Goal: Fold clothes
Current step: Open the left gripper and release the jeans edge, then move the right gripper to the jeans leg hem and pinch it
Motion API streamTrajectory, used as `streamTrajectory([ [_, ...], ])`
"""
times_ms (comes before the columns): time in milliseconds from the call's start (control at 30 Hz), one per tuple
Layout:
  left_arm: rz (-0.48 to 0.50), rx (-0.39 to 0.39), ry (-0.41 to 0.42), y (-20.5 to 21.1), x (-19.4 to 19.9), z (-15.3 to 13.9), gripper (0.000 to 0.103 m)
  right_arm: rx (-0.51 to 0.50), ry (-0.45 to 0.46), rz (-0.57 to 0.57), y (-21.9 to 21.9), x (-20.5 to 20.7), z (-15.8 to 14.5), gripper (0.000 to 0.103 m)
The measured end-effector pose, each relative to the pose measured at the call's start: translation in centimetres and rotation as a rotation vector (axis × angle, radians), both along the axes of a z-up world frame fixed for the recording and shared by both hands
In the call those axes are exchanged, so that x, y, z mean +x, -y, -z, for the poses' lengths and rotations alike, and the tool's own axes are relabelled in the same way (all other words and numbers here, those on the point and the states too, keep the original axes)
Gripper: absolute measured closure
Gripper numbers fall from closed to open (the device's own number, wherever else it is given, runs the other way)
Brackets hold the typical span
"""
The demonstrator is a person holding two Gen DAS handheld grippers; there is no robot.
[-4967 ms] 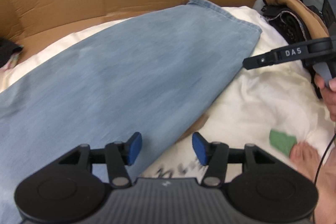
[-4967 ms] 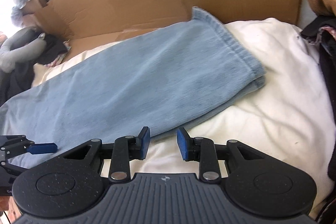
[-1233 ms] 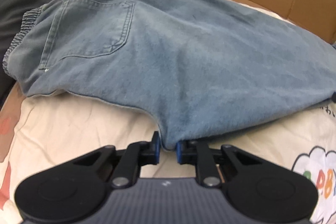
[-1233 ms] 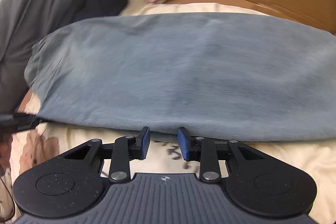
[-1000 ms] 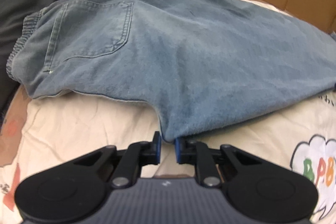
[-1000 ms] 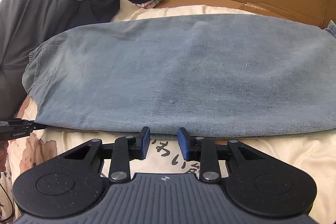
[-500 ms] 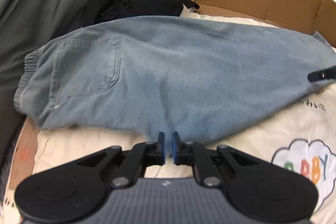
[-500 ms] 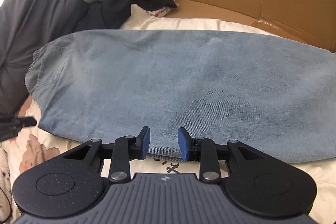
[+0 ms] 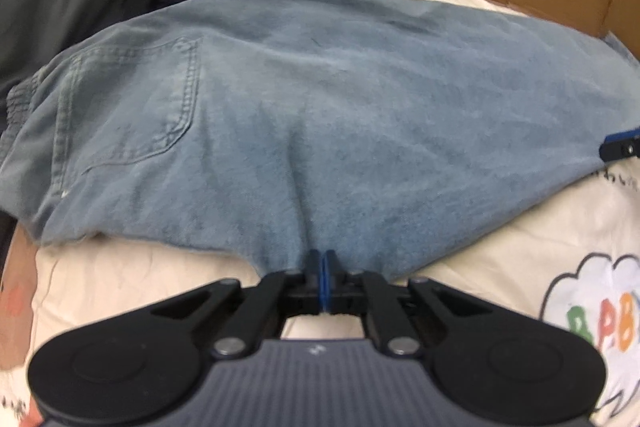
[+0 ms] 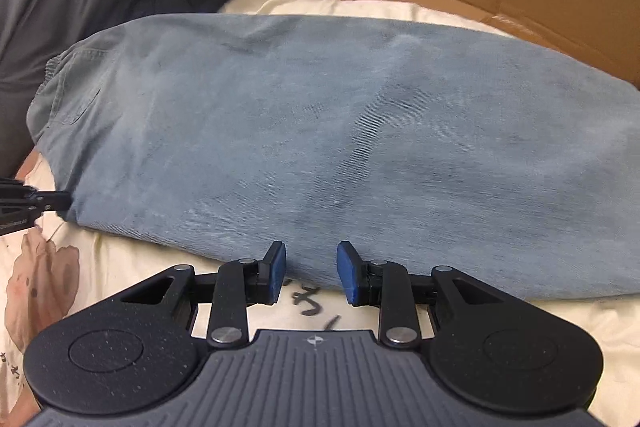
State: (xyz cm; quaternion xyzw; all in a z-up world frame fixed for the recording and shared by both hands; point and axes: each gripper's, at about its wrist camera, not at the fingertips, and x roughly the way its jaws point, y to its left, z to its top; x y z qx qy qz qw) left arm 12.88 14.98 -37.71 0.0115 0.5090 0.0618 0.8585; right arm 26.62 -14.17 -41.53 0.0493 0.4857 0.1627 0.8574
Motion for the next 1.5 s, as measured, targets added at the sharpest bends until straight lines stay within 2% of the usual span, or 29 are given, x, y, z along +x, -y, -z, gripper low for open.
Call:
streamTrajectory([
  [33, -0.013, -0.008, -0.002, -0.2, -0.3, -0.2, 0.094, -0.003, 0.005, 0.011, 0.3, -0.2, -0.1, 0.068],
  [100, -0.035, -0.006, -0.006, -0.5, -1.0, -0.7, 0.077, 0.008, 0.008, 0.045, 1.6, -0.6, -0.4, 0.068],
  [133, -0.047, 0.007, -0.008, -0.6, -1.3, -0.9, 0.061, 0.015, 0.009, 0.066, 2.3, -0.7, -0.5, 0.067],
  [167, -0.060, 0.015, -0.008, -0.8, -1.6, -1.0, 0.057, 0.021, 0.011, 0.095, 3.1, -0.9, -0.6, 0.067],
  [333, -0.138, -0.017, -0.031, -2.4, -2.2, -0.7, 0.057, 0.048, 0.038, 0.204, 6.9, -1.7, -1.1, 0.062],
  [500, -0.244, -0.086, -0.022, -3.9, -2.2, -0.6, 0.057, 0.035, 0.048, 0.345, 10.9, -2.2, -0.9, 0.062],
  [733, -0.286, -0.150, -0.023, -4.4, -1.8, -0.4, 0.057, 0.042, 0.046, 0.602, 17.4, -2.8, -0.4, 0.062],
  [900, -0.336, -0.202, -0.010, -5.1, -2.2, -0.7, 0.057, 0.108, 0.032, 0.785, 22.1, -3.5, 0.7, 0.062],
  [967, -0.342, -0.220, -0.009, -5.4, -2.5, -0.8, 0.053, 0.140, 0.029, 0.847, 23.8, -3.8, 1.2, 0.062],
  [1100, -0.328, -0.230, -0.036, -5.4, -2.8, -0.8, 0.051, 0.320, 0.032, 0.978, 27.0, -4.4, 2.5, 0.062],
  [1467, -0.420, -0.323, -0.065, -6.3, -3.0, 0.1, 0.050, 0.503, 0.049, 1.121, 30.0, -3.8, 4.9, 0.062],
  [1500, -0.431, -0.332, -0.059, -6.4, -3.0, 0.0, 0.050, 0.512, 0.050, 1.128, 30.1, -3.7, 4.9, 0.066],
])
